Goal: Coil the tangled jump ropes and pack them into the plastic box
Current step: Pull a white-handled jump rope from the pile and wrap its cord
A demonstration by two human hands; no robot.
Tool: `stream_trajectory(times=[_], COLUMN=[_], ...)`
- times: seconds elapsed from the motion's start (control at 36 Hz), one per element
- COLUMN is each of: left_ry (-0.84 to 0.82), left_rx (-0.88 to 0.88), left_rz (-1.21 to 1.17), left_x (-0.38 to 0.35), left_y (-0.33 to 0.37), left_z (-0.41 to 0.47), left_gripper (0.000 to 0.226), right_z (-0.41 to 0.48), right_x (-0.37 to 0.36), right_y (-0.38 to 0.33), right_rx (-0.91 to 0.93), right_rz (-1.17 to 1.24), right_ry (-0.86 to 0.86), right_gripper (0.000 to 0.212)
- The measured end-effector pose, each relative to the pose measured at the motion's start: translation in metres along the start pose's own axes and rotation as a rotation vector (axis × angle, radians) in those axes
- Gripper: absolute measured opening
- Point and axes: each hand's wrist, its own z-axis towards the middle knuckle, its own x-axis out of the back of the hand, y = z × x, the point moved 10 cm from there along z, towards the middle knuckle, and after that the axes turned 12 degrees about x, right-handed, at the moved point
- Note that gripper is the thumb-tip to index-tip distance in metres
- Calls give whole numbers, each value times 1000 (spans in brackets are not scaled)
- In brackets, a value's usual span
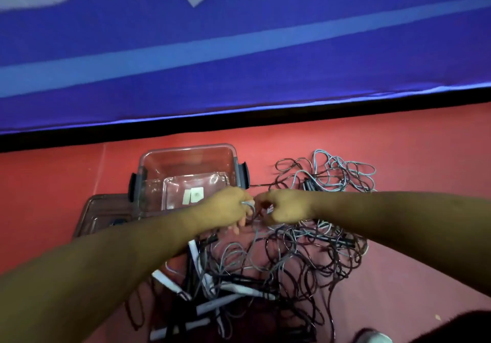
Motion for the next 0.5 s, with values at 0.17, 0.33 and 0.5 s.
stream_trajectory(times=[0.17,0.33,0.5], left_ry=[50,-54,-87], left_rx=[39,-125,-207], left_rz=[-548,-969,-1254], left_x=[61,102,125], left_y=[25,78,107], left_z=[-35,-80,-111], left_gripper=[32,26,28], right_z=[-22,-40,-51], right_x=[24,36,50], right_y=[-34,-53,-83], right_rx=[125,203,285], right_rz=[369,645,732], right_ry=[249,358,317], right_gripper=[23,12,71])
